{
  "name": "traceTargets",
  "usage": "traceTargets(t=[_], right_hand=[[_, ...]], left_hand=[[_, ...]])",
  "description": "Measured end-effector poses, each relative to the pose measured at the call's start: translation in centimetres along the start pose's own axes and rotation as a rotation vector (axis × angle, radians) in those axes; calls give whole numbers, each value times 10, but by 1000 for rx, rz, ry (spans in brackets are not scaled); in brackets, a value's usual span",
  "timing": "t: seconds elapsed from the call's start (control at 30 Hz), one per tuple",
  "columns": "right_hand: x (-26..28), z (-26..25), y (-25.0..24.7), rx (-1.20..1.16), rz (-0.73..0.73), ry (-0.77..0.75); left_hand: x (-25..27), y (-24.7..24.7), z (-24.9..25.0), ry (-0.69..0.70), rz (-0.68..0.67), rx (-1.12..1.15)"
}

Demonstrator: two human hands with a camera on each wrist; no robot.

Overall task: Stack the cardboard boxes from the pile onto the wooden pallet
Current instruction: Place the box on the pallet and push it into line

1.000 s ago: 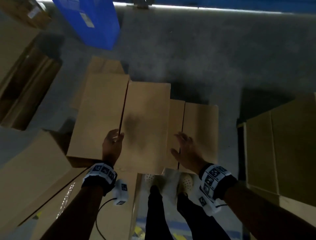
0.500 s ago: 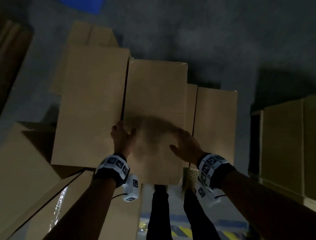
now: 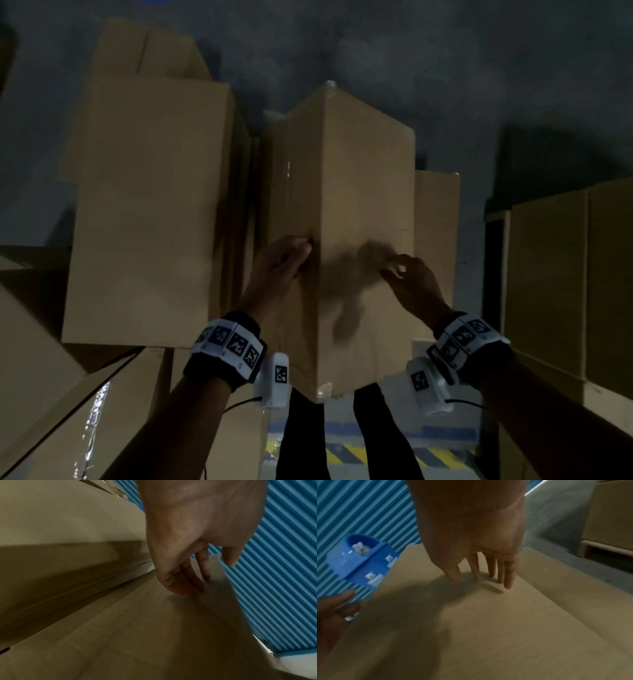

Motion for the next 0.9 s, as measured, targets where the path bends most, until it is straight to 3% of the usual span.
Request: traceTargets(t=[0.07, 0.27, 0.33, 0.4, 0.47, 0.53, 0.63, 0.8, 0.9], right_hand=[[-4, 10, -11, -61, 3, 39], [2, 19, -27, -464, 7, 305], [2, 22, -28, -507, -12, 315], [-1, 25, -29, -530, -22, 278], [-3, 27, -33, -540, -32, 260], [-5, 33, -34, -554, -40, 280], [-8, 48, -39, -584, -59, 350], [7, 78, -73, -736, -34, 529], [33, 83, -107, -801, 18, 555]], left_hand=[[-4, 10, -4, -32, -43, 3], [-42, 3, -47, -151, 193, -223], [-51, 3, -72, -273, 230, -255], [-52, 15, -100, -481, 229, -167], [-43, 38, -106, -655, 164, -40], [-31, 59, -98, -726, 99, 33], [-19, 75, -81, -668, 89, 36], [5, 78, -40, -418, 164, -65], [39, 89, 16, -368, 130, -73]])
Point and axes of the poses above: each hand's wrist, its own x-axis away from the middle knuckle, its own y-axis out of the palm, z = x × y, the point moved 9 cm from there along -x, towards the middle knuckle, and after that the axes turned 14 degrees about z, right-handed, at the moved point
